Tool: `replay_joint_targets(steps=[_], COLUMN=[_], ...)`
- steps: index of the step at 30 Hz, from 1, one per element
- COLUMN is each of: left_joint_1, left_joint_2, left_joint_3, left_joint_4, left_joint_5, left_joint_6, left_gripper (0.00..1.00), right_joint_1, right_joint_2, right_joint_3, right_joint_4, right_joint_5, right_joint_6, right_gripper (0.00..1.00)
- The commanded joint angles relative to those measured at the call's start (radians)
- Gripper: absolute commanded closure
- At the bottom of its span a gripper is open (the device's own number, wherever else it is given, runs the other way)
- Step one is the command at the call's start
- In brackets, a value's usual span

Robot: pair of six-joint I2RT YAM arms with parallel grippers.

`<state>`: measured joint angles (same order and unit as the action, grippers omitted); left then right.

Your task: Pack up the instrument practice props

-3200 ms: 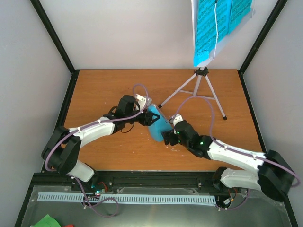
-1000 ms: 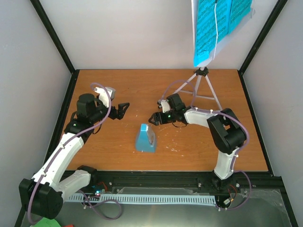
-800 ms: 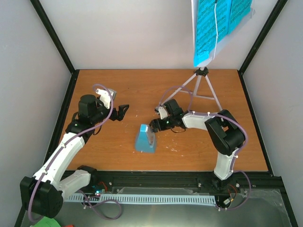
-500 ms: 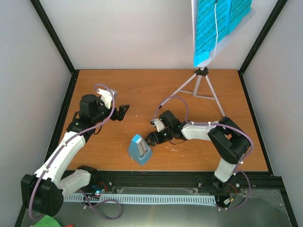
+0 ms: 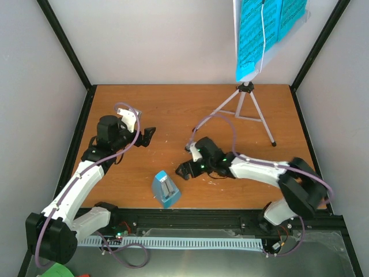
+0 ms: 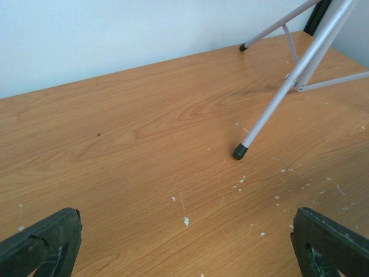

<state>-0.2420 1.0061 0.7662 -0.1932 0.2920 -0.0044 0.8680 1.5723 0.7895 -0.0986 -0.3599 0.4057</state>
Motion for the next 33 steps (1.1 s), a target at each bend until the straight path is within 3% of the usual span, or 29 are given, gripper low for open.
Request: replay_joint_targets(steps=[1,7,12,15,25,29,33], left_joint_1=[0.007,0.007,0.007,0.007,0.008,0.007,0.007], left_joint_2=[-0.034,-0.033,-0.041,-0.045,-0.043,-0.045,-0.044], left_joint_3=[-0.008,-0.004,-0.006,-0.016,-0.014,-0.014,-0.012], left_joint_4=[0.024,0.024,0.025,0.024,0.025,0.024,0.026], left_joint_5=[-0.068,-0.092,-0.109,-0.120,-0.135,-0.143,-0.149], left_joint_6=[0.018,0.011,0.003,0.000,-0.004,-0.001,0.000], left_gripper=[0.01,0.00,0.00,0.01,0.00,0.01,0.01], right_joint_1=[-0.102,-0.445,-0.740,-0.861,-0.974,-0.974,-0.974], right_joint_2=[-0.230,-0.503,-0.461,-0.388,-0.053,0.077,0.151], right_joint_3=[-0.030,-0.079,0.002,0.067,0.431,0.588,0.673], right_joint_4=[-0.048,-0.038,0.053,0.190,0.343,0.285,0.279], right_joint_5=[0.199,0.092,-0.125,-0.227,-0.373,-0.441,-0.513], right_joint_6=[-0.059,-0.171,-0.210,-0.201,-0.224,-0.277,-0.309], right_gripper=[0.05,0.00,0.01,0.01,0.07,0.14,0.29])
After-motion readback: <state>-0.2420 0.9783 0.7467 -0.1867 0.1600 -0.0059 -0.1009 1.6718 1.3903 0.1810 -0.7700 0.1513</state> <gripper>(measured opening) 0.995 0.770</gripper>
